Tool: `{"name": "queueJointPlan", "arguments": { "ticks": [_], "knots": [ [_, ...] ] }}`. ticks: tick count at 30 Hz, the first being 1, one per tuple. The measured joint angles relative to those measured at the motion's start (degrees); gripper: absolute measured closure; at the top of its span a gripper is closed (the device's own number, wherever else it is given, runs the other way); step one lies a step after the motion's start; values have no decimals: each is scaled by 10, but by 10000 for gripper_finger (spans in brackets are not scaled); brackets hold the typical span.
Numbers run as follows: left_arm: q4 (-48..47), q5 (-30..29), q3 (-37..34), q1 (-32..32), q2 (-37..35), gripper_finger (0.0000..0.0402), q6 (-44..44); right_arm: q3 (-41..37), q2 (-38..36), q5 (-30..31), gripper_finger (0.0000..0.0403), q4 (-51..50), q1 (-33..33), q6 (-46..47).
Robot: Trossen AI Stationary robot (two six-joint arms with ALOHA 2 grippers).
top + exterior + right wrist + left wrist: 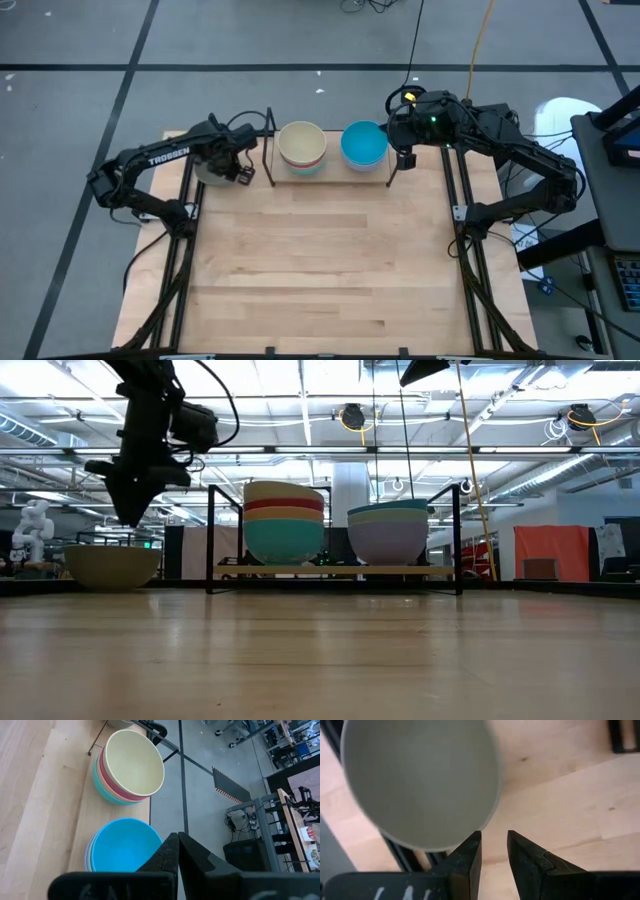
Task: Place and stack bowls onto a shelf
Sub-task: Stack the gray bowl on top of the blue bowl on the shelf
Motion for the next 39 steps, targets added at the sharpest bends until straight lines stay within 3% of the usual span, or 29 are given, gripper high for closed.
{"name": "queueJointPlan", "arguments": {
  "ticks": [12,39],
  "knots": [
    [16,0,-1,-3,0,302,4,0,0,0,403,0,0,0],
    [52,6,-97,-3,0,302,62,0,0,0,403,0,0,-1]
  ]
}}
